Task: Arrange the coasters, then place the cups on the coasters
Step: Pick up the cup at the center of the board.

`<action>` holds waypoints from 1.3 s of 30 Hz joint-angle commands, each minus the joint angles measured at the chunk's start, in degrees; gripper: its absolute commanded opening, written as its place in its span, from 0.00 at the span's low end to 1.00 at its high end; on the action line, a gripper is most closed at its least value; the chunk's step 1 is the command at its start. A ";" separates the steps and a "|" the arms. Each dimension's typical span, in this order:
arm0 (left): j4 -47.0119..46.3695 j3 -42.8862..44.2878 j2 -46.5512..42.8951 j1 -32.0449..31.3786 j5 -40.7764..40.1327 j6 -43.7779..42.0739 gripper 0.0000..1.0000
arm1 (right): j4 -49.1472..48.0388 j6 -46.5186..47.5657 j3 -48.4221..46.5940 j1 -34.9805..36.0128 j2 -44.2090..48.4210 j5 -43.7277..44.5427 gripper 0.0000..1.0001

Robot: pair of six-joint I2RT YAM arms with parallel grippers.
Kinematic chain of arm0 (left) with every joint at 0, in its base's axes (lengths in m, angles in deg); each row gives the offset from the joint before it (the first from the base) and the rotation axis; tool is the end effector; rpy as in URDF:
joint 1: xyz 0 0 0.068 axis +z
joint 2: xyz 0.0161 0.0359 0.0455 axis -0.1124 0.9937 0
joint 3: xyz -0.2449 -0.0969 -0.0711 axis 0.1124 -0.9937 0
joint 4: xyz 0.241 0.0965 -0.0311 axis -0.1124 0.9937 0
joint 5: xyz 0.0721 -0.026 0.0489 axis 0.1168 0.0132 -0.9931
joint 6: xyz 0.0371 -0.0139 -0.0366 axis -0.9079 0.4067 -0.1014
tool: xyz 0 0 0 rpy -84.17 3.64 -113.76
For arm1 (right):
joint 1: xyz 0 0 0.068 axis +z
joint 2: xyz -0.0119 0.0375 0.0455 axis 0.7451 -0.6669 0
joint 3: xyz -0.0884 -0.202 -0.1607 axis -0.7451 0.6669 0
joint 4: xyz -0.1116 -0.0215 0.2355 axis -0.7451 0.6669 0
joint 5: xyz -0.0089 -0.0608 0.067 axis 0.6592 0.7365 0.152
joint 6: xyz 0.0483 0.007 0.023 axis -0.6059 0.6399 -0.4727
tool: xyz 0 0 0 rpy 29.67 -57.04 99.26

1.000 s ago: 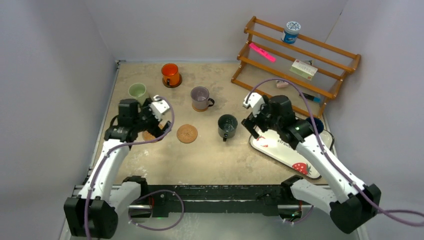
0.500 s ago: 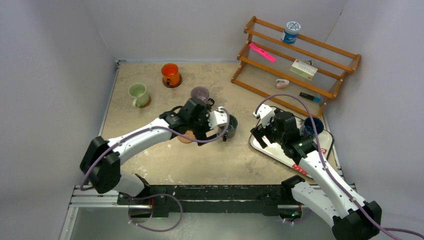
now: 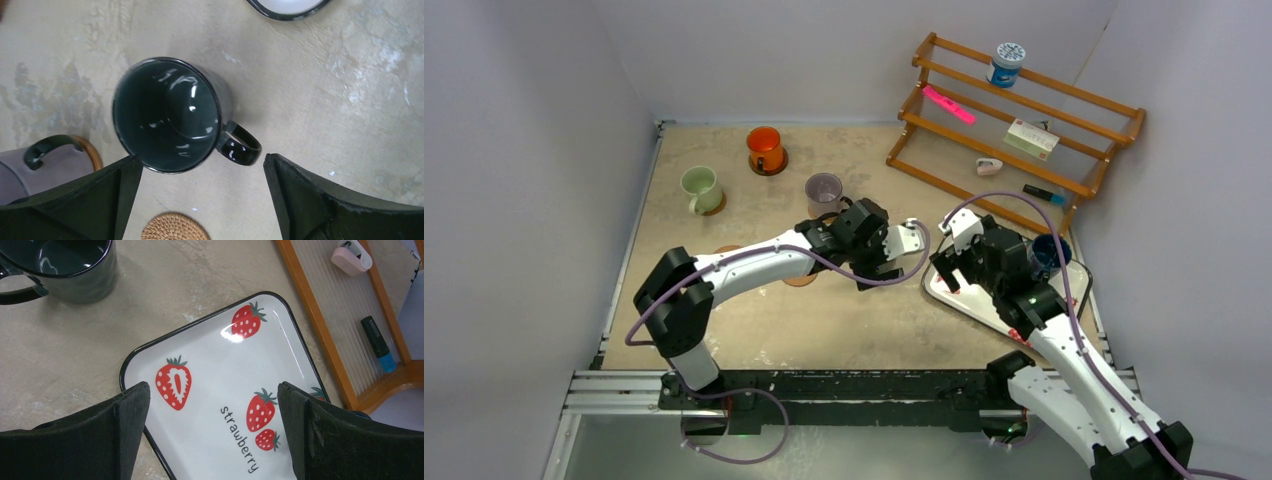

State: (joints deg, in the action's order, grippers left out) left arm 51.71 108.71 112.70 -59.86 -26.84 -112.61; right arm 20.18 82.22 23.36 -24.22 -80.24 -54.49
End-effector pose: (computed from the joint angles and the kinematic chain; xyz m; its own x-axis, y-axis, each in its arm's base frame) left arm 0.2200 -0.3000 0.2444 -0.0938 0.7762 -0.6235 0.9354 0.2831 0.2117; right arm 0.1621 0.0672 0.2789 -0.2602 -0.4862 -0.8342 -0.4167 0.8359 -0.3572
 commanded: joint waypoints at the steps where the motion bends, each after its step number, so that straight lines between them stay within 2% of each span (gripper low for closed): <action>1: -5.88 2.55 -1.01 -0.28 -2.92 2.20 1.00 | -1.66 -0.81 0.38 -0.21 0.61 0.13 0.99; 4: -6.91 2.48 0.13 -0.91 -3.43 2.29 1.00 | -1.56 -0.82 0.38 -0.21 1.09 -0.40 0.99; 10: -8.97 1.99 3.62 -1.59 -10.71 2.87 1.00 | -1.39 -0.70 0.44 -0.19 1.52 -1.57 0.99; 20: -12.76 -1.35 2.87 -0.59 -21.07 2.15 1.00 | -1.12 -0.53 0.52 -0.21 1.93 -2.67 0.99; 30: -11.34 -5.01 -1.16 8.06 -11.74 3.43 1.00 | -0.95 -0.56 0.42 -0.18 1.93 -3.02 0.99; 39: -8.50 -5.24 -4.00 11.12 6.52 0.00 1.00 | -0.94 -0.53 0.53 -0.21 2.20 -2.98 0.99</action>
State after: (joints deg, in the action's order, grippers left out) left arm 42.49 102.79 111.10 -50.20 -31.38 -110.68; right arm 20.16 82.22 23.58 -24.22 -78.62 -56.65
